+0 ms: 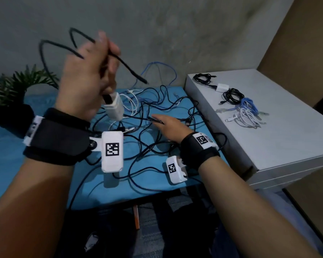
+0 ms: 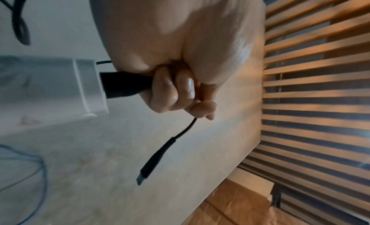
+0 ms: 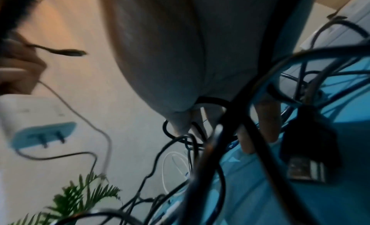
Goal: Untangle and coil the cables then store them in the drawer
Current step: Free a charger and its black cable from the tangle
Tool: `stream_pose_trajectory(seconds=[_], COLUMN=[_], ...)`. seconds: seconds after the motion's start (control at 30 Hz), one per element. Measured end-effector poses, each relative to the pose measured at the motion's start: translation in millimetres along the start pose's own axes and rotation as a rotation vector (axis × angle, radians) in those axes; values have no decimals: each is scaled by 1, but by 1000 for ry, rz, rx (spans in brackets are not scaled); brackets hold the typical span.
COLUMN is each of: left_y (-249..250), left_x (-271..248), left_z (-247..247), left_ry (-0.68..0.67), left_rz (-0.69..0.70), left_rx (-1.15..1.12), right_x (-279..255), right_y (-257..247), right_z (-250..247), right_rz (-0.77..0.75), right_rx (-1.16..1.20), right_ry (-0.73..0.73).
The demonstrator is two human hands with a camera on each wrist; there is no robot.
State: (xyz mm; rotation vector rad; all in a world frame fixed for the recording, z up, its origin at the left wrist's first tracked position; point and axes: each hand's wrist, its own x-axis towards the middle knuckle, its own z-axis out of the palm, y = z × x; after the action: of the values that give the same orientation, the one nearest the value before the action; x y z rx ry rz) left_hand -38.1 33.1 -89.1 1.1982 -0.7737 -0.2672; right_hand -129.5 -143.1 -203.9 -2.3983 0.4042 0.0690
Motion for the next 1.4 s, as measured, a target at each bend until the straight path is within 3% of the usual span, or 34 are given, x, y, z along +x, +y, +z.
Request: stream_pose_trajectory(seconds=[0.1, 0.23, 0.4, 0.53, 0.6, 0.67, 0.73, 0.8, 0.87, 1.0, 1.1, 1.27, 1.4], left_y=[22, 22, 5, -3, -4, -3, -3, -4, -3, 8, 16, 27, 35], left_x=[-3, -5, -8, -13, -15, -17, -18, -17, -15, -17, -21, -21, -25], left_z=[-8, -11, 2, 17, 20, 22, 22, 22, 21, 25, 29, 19, 13], left_ry=[-13, -47, -153, -179, -161, -131, -111, -87, -61, -201, -259, -275, -321], left_rz=[60, -16, -167, -255, -322, -368, -347, -289, -246, -168, -118, -40, -79], left_rx=[18, 116, 240, 325, 423, 661, 896, 949, 835, 423, 240, 28, -19], right_x=[2, -10, -28, -39, -40, -38, -35, -34, -38, -49, -46, -44, -44], right_y=[4, -10, -49, -65, -63, -54, -39, -27, -28, -50, -61, -61, -65], right_z=[-7, -28, -54, -52, -50, -53, -58, -63, -67, -68, -56, -51, -50], right_rz=[72, 34, -208, -394, -339, -197, -62, 4, -8, -321, -507, -455, -469], right_rx=[25, 28, 492, 682, 597, 412, 243, 70, -31, 108, 257, 399, 569], right_ry=[5, -75, 117, 63, 151, 288, 408, 462, 447, 445, 419, 397, 419])
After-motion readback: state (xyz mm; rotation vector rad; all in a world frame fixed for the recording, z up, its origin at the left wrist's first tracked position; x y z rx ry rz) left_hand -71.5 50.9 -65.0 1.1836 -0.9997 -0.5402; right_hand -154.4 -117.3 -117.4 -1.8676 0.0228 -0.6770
